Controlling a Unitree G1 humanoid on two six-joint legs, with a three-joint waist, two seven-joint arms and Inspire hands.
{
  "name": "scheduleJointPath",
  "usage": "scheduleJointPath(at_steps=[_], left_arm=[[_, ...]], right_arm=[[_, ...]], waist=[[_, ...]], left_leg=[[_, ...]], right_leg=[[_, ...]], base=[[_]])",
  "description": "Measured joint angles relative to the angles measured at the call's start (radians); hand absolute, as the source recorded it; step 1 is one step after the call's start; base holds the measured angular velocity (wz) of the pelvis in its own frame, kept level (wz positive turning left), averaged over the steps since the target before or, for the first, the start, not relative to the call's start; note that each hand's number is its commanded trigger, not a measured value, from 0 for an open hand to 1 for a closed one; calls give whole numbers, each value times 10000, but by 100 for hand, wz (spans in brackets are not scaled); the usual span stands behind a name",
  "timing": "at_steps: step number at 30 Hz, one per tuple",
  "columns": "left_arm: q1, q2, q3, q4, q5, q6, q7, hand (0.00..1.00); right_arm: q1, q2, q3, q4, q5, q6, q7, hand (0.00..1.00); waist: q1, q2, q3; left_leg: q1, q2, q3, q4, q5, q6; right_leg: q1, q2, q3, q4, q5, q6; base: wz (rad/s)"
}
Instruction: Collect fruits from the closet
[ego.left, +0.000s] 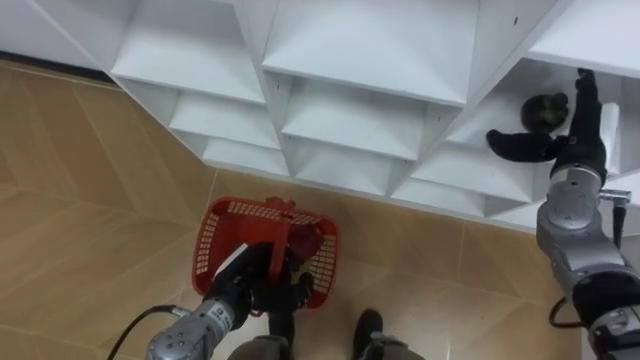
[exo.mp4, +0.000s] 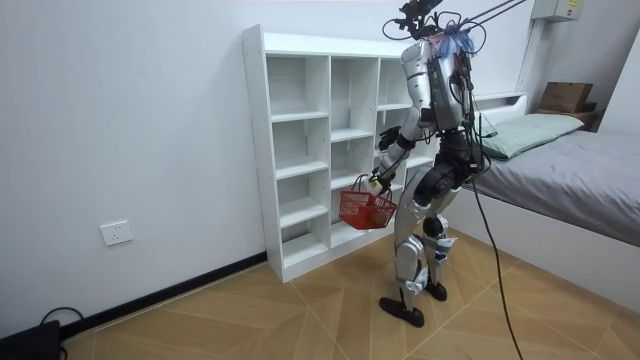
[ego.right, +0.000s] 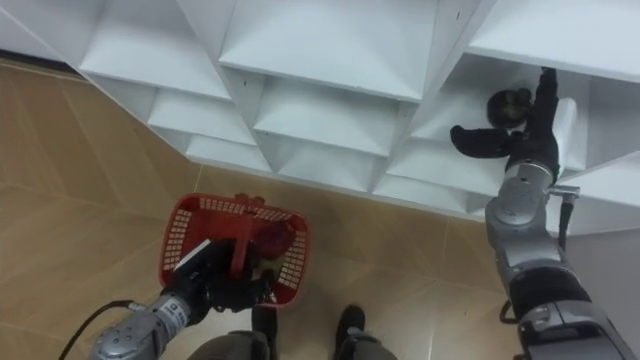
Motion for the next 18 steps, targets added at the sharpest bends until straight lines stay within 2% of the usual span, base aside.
scheduleJointPath(at_steps=[9,18], left_arm=[[-5,-1,-19,0,0,1,-1,100],[-18,-23,-47,-2,7,84,42,100]], right_arm=[[-8,-6,0,-1,-7,40,139,0],[-79,-113,2,8,-30,233,318,0]], waist=[[-3,-2,1],[-2,-6,3]], left_leg=[[-26,-6,-1,-6,0,0],[-69,-3,-48,-15,0,0]], right_leg=[[-10,-7,-4,0,-16,8],[-23,-10,-71,-28,-18,8]], base=[[0],[0]])
